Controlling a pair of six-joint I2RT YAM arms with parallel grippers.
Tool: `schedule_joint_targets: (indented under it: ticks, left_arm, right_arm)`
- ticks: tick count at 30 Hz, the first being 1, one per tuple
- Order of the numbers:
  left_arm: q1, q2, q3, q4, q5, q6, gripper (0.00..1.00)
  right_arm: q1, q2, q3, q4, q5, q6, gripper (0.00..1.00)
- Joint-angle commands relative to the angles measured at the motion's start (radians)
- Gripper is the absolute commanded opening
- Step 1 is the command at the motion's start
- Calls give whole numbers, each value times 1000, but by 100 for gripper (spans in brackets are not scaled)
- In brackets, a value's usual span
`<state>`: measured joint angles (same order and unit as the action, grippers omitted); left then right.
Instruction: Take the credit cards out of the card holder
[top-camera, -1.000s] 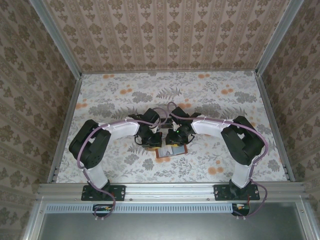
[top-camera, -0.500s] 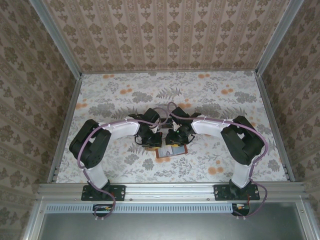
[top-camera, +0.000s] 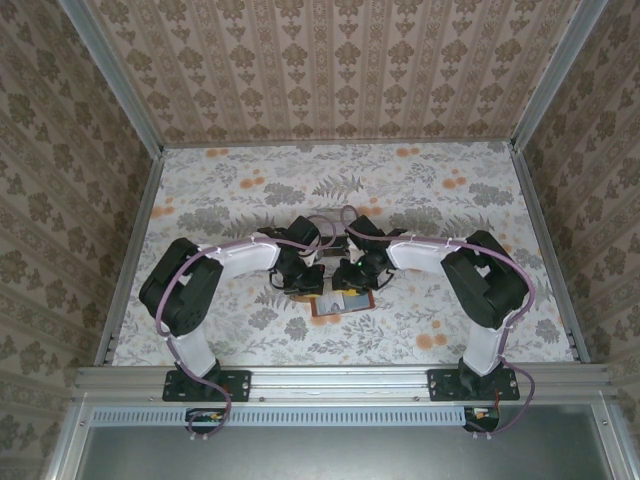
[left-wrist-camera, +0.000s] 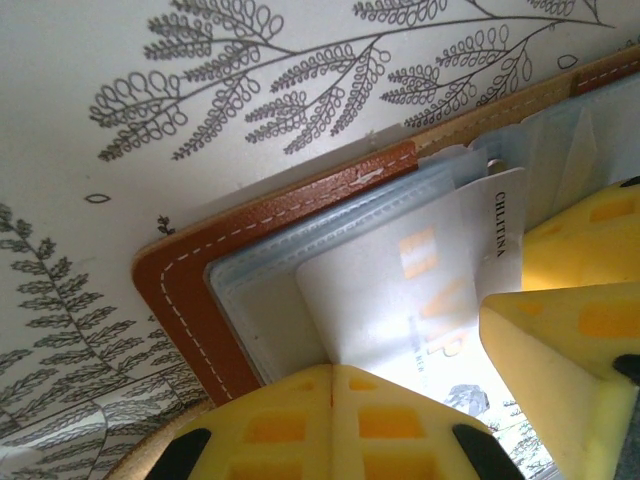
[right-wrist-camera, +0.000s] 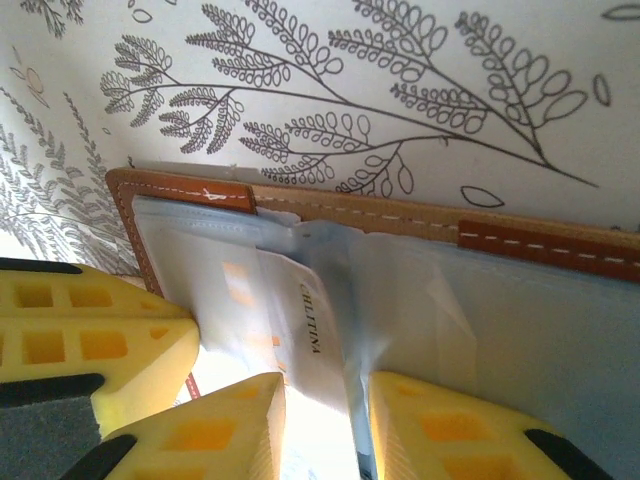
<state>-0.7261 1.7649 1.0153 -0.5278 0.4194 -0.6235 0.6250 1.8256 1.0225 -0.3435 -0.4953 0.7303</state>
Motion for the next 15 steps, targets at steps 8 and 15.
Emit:
schedule_joint_targets:
  ticks: [8,15]
  left_arm:
    - [-13,42,-9,-63,-48,22,5]
    - [-13,39,-11,-66,-50,22,5]
  right_arm:
    - [-18,-64,-65,135,-108,64,25]
    - [-19,-61,-74,161,-117,72,21]
